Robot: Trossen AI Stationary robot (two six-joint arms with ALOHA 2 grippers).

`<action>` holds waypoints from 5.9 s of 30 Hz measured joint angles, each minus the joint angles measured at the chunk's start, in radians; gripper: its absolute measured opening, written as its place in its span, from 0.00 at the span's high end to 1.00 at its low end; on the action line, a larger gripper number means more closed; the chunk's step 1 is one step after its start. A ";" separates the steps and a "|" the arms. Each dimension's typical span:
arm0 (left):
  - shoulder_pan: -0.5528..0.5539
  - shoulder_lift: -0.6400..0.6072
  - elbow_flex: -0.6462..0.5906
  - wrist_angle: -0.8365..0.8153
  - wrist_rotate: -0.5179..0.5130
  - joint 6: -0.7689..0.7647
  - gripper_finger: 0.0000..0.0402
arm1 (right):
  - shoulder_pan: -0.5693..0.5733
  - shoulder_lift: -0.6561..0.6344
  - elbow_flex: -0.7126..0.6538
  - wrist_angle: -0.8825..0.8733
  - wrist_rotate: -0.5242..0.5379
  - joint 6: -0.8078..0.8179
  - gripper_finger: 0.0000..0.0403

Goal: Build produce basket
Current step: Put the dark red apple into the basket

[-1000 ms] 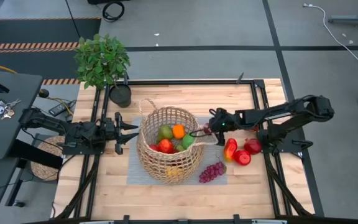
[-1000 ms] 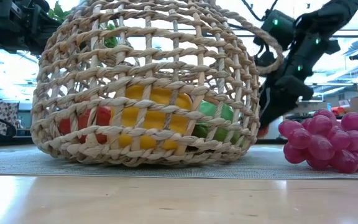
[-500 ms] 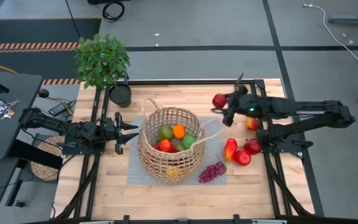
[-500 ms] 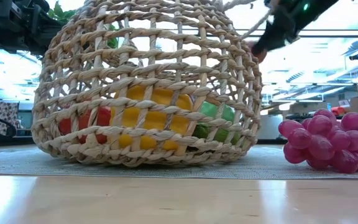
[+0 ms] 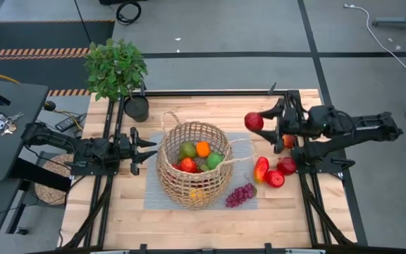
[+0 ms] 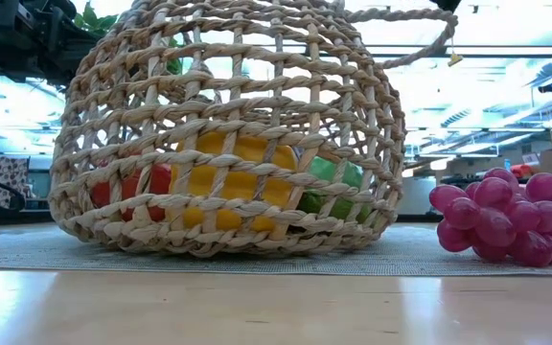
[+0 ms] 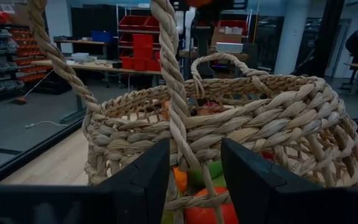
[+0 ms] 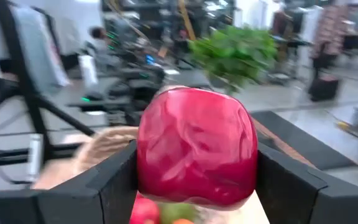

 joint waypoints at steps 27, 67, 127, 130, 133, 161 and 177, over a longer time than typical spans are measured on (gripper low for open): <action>0.000 0.000 0.000 0.000 0.000 0.000 0.62 | 0.223 0.100 -0.175 0.281 0.130 -0.051 0.31; 0.000 0.000 0.000 0.000 0.000 0.000 0.63 | 0.295 0.209 -0.175 0.227 0.182 0.106 0.31; 0.000 0.000 0.000 0.000 0.000 0.000 0.62 | 0.120 0.397 0.129 0.103 0.316 0.098 0.31; 0.000 0.000 0.000 0.000 0.000 0.000 0.62 | 0.126 0.452 0.197 0.060 0.291 0.072 0.31; 0.000 0.000 0.000 0.000 0.000 0.000 0.63 | 0.136 0.515 0.271 0.011 0.285 -0.010 0.31; 0.000 0.000 0.000 -0.002 0.000 0.000 0.63 | 0.248 0.871 0.437 0.312 0.572 -1.109 0.31; 0.000 0.000 0.000 -0.003 0.000 0.000 0.63 | 0.185 0.882 0.437 0.366 0.424 -0.715 0.31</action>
